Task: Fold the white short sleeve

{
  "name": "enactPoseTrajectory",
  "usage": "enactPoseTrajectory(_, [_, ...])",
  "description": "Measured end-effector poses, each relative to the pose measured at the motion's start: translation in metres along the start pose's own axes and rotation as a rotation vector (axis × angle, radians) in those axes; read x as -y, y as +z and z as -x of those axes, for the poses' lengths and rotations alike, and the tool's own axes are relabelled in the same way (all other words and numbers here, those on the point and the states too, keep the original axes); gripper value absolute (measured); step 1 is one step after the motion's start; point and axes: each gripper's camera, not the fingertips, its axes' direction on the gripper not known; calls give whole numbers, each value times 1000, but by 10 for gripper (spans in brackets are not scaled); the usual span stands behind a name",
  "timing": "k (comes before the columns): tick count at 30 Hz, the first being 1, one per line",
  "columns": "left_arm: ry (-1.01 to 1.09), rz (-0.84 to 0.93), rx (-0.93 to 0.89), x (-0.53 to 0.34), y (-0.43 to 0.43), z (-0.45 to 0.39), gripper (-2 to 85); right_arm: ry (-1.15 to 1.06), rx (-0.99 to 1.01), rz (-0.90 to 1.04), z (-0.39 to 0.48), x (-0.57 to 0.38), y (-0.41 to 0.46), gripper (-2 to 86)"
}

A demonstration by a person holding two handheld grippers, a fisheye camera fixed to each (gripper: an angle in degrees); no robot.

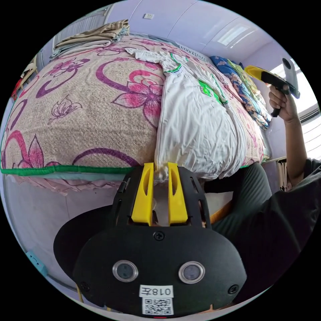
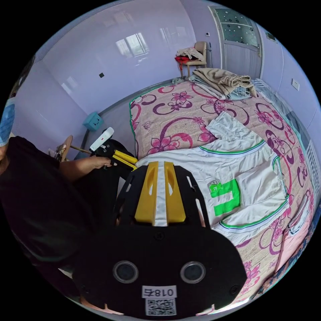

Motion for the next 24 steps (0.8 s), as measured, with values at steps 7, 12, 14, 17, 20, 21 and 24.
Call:
enactPoseTrajectory(7, [-14,16,-206,17,18,23,-9,-73,-332,-25,-19,101,50,104])
enactPoseTrajectory(12, [-11,-30,-370,18,13,38,-10,38,-492,63,-76,173,122,100])
enactPoseTrajectory(14, [-6,-58,-437,19,11,43,-10,107,-484,92,-102,194,139,102])
enactPoseTrajectory(17, [21,-89,-523,28,10,43,-10,187,-480,137,-136,217,161,107])
enactPoseTrajectory(20, [65,-112,-585,42,7,36,-10,231,-509,228,-162,223,184,109])
enactPoseTrajectory(21, [74,-114,-594,45,6,34,-10,242,-484,230,-171,221,188,100])
enactPoseTrajectory(24, [108,-124,-636,56,6,29,-10,296,-388,216,-193,216,181,26])
